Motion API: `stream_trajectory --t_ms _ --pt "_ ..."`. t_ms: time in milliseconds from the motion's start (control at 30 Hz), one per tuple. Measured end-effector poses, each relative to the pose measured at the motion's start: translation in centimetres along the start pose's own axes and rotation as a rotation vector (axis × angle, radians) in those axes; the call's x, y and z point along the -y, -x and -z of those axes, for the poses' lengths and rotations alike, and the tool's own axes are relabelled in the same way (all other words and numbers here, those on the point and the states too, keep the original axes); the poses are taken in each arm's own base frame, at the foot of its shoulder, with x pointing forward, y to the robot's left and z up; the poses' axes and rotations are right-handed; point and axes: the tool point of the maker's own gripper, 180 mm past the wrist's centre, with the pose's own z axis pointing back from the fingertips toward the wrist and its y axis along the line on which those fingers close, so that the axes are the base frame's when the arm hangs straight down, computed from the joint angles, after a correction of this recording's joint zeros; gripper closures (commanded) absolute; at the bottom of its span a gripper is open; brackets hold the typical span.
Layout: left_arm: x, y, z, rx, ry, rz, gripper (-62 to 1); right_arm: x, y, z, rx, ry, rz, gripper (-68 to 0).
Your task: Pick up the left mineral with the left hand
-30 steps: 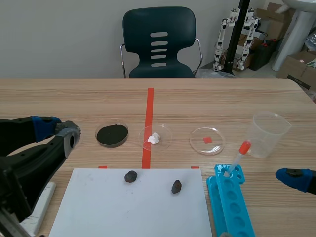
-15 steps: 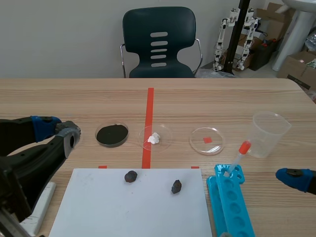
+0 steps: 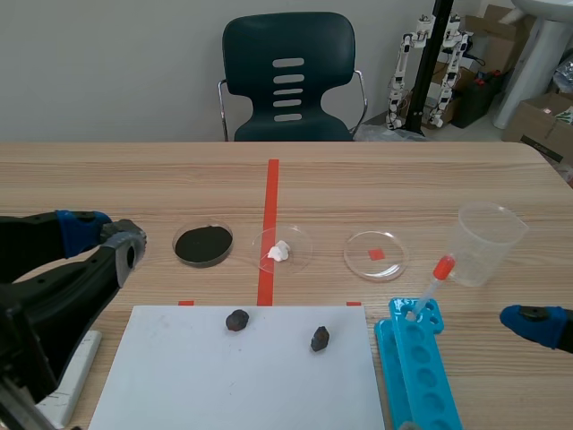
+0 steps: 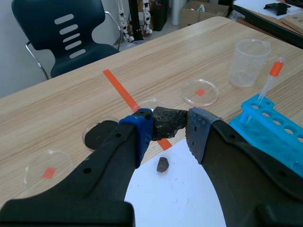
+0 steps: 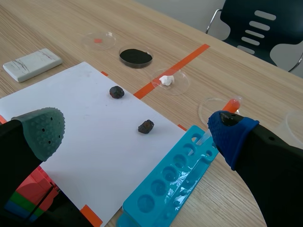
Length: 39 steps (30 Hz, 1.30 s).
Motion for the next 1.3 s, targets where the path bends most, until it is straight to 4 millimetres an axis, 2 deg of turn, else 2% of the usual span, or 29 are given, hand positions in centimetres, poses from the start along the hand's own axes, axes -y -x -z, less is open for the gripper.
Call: stream_trajectory --t_ms 1300 --pt "0.00 0.54 -0.01 -0.030 0.000 0.000 -11.6 0.00 0.00 0.00 0.000 0.000 0.000 -63.8"
